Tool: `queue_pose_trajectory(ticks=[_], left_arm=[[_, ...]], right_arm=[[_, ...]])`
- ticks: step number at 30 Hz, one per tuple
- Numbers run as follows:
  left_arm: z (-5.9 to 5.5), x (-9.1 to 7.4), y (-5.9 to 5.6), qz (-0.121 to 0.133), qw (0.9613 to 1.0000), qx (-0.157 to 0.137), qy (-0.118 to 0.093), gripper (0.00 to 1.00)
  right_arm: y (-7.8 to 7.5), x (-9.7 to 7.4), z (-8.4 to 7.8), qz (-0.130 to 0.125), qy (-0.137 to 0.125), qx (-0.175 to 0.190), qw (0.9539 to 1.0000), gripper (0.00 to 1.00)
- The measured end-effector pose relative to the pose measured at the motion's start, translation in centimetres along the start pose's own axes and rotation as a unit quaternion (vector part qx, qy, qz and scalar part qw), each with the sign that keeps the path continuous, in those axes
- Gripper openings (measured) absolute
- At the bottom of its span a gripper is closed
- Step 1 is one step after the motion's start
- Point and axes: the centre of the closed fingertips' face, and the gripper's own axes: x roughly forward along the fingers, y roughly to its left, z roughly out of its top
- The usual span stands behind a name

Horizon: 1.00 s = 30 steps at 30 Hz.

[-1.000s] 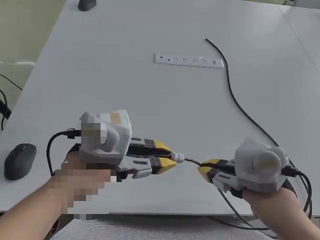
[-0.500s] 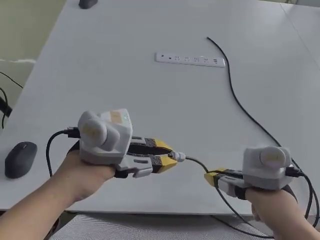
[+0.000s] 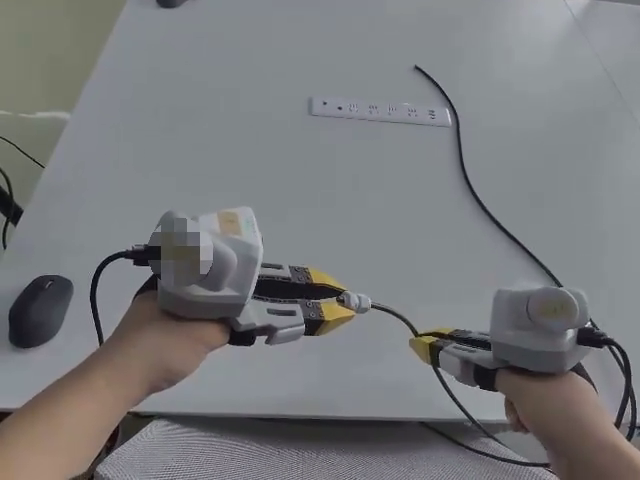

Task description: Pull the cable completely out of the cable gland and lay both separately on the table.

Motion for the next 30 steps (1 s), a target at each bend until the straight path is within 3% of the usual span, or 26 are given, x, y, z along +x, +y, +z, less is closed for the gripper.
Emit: queue_pose_trajectory(ticks=[4,7,10,15,19,23,26,30], left_arm=[[0.1,0.1,0.0,0.000,1.0000,-0.001,-0.001,0.15],[0.2,0.2,0.0,0.000,1.0000,-0.003,-0.001,0.15],[0.2,0.4,0.0,-0.002,1.0000,-0.005,-0.001,0.15],[0.2,0.6,-0.2,-0.004,1.0000,-0.005,0.000,0.15],[0.1,0.6,-0.2,-0.004,1.0000,-0.007,0.002,0.15],[0.0,0.6,-0.2,-0.002,1.0000,-0.007,0.003,0.15],[0.0,0.6,-0.1,-0.001,1.0000,-0.008,0.004,0.15],[0.0,0.6,-0.1,0.000,0.9999,-0.010,0.004,0.15]], right_arm=[[-0.2,0.0,0.0,0.000,0.000,-0.007,1.0000,0.04],[-0.2,-0.4,0.1,-0.003,-0.001,-0.021,0.9998,0.14],[-0.2,-1.3,0.7,-0.004,-0.005,-0.050,0.9987,0.18],[1.1,-3.2,3.4,0.005,-0.038,-0.116,0.9925,0.20],[2.0,-4.1,5.3,0.008,-0.055,-0.150,0.9872,0.21],[3.3,-4.7,7.0,0.015,-0.062,-0.209,0.9758,0.23],[4.4,-4.7,7.8,0.010,-0.058,-0.285,0.9566,0.29],[5.8,-4.2,7.6,0.018,-0.041,-0.352,0.9350,0.32]])
